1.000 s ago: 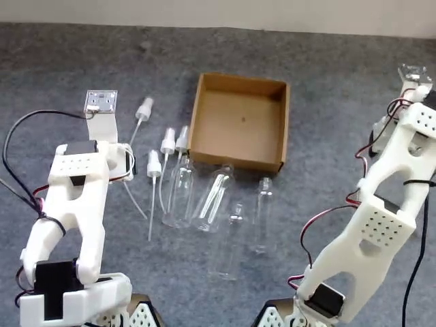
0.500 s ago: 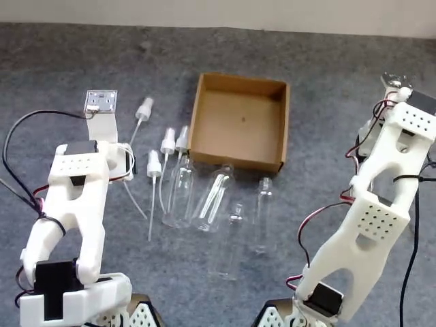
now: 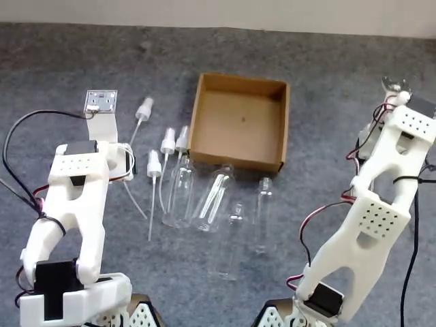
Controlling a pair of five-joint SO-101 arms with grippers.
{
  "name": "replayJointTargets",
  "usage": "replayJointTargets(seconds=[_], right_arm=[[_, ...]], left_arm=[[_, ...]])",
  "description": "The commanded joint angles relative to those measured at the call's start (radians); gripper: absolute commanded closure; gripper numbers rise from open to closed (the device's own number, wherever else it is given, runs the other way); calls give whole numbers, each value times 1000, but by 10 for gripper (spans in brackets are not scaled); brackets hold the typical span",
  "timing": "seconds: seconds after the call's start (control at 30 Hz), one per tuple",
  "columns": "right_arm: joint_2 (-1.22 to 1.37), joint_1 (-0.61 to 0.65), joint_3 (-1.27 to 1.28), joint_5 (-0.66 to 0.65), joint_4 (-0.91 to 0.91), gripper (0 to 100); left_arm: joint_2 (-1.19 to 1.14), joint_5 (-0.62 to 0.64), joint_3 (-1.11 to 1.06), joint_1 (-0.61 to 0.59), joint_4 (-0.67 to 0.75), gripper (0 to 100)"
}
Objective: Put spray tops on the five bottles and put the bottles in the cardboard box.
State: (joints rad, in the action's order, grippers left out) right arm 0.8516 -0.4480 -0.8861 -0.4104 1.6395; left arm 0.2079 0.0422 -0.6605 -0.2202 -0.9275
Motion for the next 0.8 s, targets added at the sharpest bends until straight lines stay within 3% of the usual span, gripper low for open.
replayJointTargets(seconds=[0.0, 0.27, 0.43, 0.77], right_arm=[[12, -18, -10, 9, -4, 789], [48, -18, -10, 8, -1, 809], [2, -18, -12, 3, 50, 991], [-341, 31, -4, -31, 127, 993]], left_arm=[[4, 0, 4, 24, 15, 860], [4, 0, 4, 24, 15, 860], [4, 0, 4, 24, 15, 860], [13, -2, 22, 19, 9, 859]])
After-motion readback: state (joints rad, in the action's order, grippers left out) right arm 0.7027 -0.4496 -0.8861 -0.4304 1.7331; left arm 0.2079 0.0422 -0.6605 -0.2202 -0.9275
